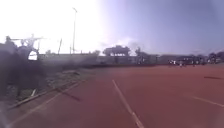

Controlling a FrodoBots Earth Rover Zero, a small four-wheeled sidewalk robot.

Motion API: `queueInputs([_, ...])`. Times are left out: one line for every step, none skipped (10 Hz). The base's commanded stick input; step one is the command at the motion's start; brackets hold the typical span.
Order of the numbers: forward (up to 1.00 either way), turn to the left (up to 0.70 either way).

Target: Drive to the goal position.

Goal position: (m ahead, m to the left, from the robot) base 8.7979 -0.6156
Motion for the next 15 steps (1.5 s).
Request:
queueInputs([0.50, 0.00])
queueInputs([0.50, 0.00])
queueInputs([0.50, 0.00])
queueInputs([0.50, 0.00])
queueInputs([0.50, 0.00])
queueInputs([0.50, 0.00])
queueInputs([0.50, 0.00])
queueInputs([0.50, 0.00])
queueInputs([0.50, 0.00])
queueInputs([0.50, 0.00])
queueInputs([0.50, 0.00])
queueInputs([0.50, 0.00])
queueInputs([0.50, 0.00])
queueInputs([0.50, 0.00])
queueInputs([0.50, 0.00])
